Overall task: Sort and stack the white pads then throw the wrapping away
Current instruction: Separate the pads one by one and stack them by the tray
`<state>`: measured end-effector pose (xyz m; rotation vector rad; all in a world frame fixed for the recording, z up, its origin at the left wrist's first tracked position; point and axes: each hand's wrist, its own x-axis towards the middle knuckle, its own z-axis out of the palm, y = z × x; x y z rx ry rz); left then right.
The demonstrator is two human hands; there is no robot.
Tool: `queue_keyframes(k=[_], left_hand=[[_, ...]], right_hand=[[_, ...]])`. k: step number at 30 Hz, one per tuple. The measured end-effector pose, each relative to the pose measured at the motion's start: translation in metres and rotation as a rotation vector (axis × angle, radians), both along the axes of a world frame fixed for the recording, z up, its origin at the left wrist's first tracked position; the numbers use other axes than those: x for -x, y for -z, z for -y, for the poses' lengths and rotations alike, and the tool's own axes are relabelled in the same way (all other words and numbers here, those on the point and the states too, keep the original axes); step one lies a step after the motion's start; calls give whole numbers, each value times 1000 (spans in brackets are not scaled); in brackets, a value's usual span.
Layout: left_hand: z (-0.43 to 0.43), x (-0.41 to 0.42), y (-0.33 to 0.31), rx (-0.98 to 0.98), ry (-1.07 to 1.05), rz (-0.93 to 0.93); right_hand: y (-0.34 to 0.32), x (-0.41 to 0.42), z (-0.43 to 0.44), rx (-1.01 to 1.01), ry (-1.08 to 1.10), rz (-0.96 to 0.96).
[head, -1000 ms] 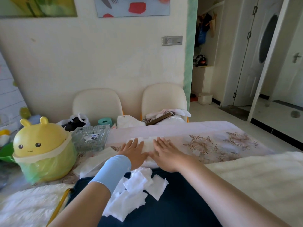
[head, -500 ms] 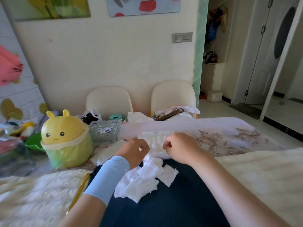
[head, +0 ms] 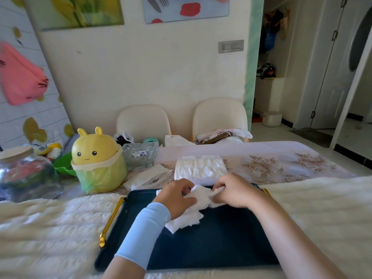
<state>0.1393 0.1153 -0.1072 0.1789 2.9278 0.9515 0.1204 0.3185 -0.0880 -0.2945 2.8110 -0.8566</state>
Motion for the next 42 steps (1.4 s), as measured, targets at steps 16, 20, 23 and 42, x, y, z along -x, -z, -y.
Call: queue_keyframes(k=[16, 20, 23, 42], left_hand=[[31, -27, -26, -973, -264, -14], [61, -21, -24, -1070, -431, -77], [73, -16, -17, -970, -479, -135], [69, -5, -9, -776, -477, -198]], right_hand=[[-19, -19, 59, 616, -80, -124], [-14, -3, 76, 289, -134, -268], [-11, 7, 95, 0, -240, -289], [-9, 8, 90, 200, -221, -156]])
